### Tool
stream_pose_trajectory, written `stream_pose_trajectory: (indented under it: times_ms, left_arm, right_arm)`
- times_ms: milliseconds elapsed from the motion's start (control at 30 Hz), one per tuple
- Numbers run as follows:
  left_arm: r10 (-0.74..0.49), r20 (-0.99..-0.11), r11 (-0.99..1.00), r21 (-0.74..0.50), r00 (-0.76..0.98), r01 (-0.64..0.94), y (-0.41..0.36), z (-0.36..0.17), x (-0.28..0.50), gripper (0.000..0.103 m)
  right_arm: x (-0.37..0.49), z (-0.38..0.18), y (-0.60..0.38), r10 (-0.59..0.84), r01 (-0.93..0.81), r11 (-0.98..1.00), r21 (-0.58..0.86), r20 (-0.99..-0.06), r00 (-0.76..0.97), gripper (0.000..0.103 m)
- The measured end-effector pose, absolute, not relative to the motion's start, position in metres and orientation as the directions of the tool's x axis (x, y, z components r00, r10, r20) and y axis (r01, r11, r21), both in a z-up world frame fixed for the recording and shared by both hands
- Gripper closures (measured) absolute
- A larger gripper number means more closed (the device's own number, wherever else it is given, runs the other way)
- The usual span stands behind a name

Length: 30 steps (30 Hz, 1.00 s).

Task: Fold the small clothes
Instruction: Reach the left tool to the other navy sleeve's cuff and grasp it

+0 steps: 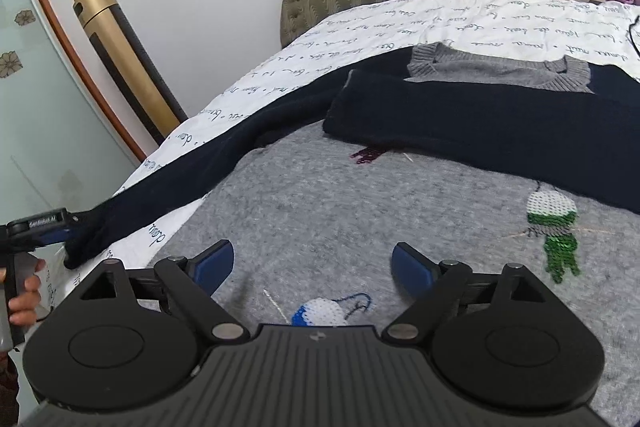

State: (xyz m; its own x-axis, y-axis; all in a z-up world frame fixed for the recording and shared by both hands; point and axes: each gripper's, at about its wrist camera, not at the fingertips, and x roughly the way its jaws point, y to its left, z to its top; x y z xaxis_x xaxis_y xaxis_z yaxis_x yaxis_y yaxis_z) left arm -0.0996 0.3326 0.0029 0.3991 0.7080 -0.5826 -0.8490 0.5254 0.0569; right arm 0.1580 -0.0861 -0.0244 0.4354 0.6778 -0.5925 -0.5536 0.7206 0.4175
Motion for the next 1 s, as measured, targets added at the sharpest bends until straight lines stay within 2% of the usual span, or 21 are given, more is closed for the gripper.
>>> stream_pose_trajectory:
  times_ms: [33, 100, 167, 267, 333, 400, 500, 667, 900, 967, 1000]
  left_arm:
    - [0.742, -0.579, 0.461, 0.074, 0.338, -0.884, 0.340, 0.007, -0.106, 0.000]
    - [0.729, -0.579, 0.450, 0.003, 0.366, -0.893, 0.345, 0.014, -0.119, 0.000]
    - [0.629, -0.613, 0.504, -0.146, 0.477, -0.851, 0.339, 0.018, -0.132, 0.000]
    - [0.382, -0.678, 0.567, -0.363, 0.627, -0.739, 0.323, 0.007, -0.134, 0.000]
    - [0.275, -0.695, 0.569, -0.439, 0.665, -0.695, 0.312, -0.006, -0.129, 0.000]
    - [0.224, -0.702, 0.548, -0.483, 0.676, -0.683, 0.304, -0.020, -0.124, 0.000]
    - [0.250, -0.688, 0.479, -0.523, 0.681, -0.705, 0.302, -0.036, -0.123, 0.000]
    - [0.320, -0.584, 0.360, -0.654, 0.746, -0.666, 0.319, -0.047, -0.127, 0.000]
    - [0.420, -0.500, 0.256, -0.736, 0.758, -0.627, 0.348, -0.053, -0.127, 0.001]
    - [0.449, -0.488, 0.221, -0.751, 0.749, -0.622, 0.353, -0.053, -0.128, 0.010]
    - [0.460, -0.498, 0.213, -0.742, 0.736, -0.635, 0.354, -0.053, -0.127, 0.023]
  right_arm:
    - [0.159, -0.026, -0.087, 0.680, -0.547, 0.720, 0.427, -0.591, 0.433, 0.014]
    - [0.159, -0.028, -0.087, 0.683, -0.542, 0.719, 0.436, -0.590, 0.431, 0.014]
    - [0.158, -0.029, -0.086, 0.685, -0.546, 0.716, 0.435, -0.587, 0.431, 0.014]
    - [0.157, -0.030, -0.083, 0.688, -0.548, 0.714, 0.436, -0.586, 0.429, 0.014]
    - [0.156, -0.031, -0.081, 0.690, -0.551, 0.710, 0.438, -0.587, 0.424, 0.014]
    - [0.154, -0.031, -0.080, 0.689, -0.555, 0.710, 0.433, -0.589, 0.422, 0.014]
    - [0.151, -0.030, -0.081, 0.689, -0.556, 0.710, 0.432, -0.590, 0.421, 0.014]
    - [0.150, -0.031, -0.085, 0.690, -0.545, 0.712, 0.443, -0.588, 0.423, 0.013]
    - [0.148, -0.032, -0.084, 0.688, -0.552, 0.712, 0.435, -0.588, 0.425, 0.012]
    - [0.148, -0.032, -0.085, 0.689, -0.553, 0.711, 0.436, -0.587, 0.424, 0.012]
    - [0.148, -0.031, -0.086, 0.691, -0.555, 0.709, 0.435, -0.588, 0.421, 0.012]
